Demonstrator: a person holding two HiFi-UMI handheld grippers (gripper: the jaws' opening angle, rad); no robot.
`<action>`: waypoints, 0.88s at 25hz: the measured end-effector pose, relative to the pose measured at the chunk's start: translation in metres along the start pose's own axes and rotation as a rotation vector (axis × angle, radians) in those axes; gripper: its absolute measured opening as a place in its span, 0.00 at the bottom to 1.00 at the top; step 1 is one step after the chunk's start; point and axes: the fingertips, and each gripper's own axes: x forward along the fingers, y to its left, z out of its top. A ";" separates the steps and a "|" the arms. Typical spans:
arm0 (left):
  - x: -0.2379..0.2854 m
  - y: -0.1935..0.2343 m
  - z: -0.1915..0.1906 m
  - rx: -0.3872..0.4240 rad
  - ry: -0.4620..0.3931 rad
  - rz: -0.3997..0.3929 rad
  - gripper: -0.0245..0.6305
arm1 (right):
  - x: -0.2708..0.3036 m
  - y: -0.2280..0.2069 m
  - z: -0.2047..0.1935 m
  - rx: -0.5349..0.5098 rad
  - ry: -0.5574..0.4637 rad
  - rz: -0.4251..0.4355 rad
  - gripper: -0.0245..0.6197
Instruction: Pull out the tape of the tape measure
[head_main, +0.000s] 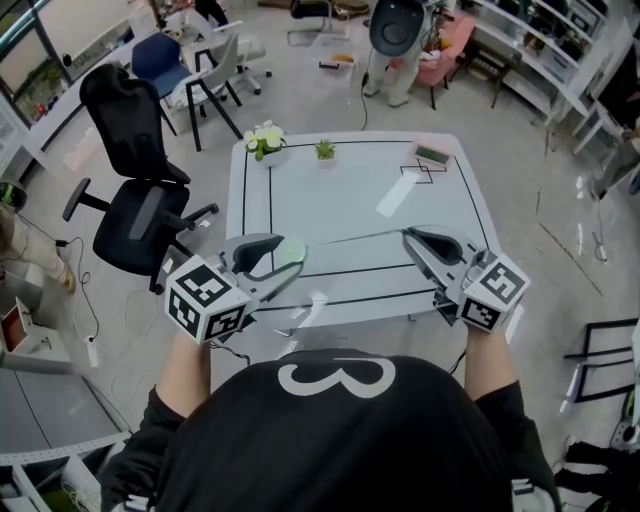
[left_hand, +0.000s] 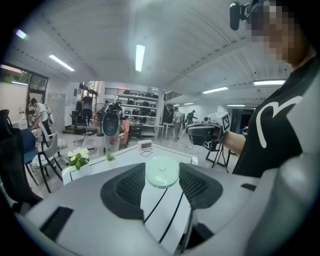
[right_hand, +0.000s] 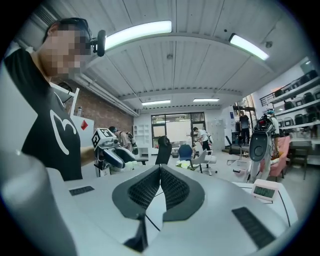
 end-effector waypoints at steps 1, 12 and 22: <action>-0.004 0.004 -0.001 -0.004 -0.002 0.016 0.36 | -0.001 -0.003 0.000 0.010 -0.005 -0.013 0.06; -0.021 0.030 -0.004 -0.002 -0.012 0.112 0.36 | -0.017 -0.028 0.005 0.056 -0.046 -0.119 0.06; -0.014 0.032 -0.006 -0.015 -0.009 0.084 0.36 | -0.012 -0.033 0.002 0.066 -0.046 -0.132 0.06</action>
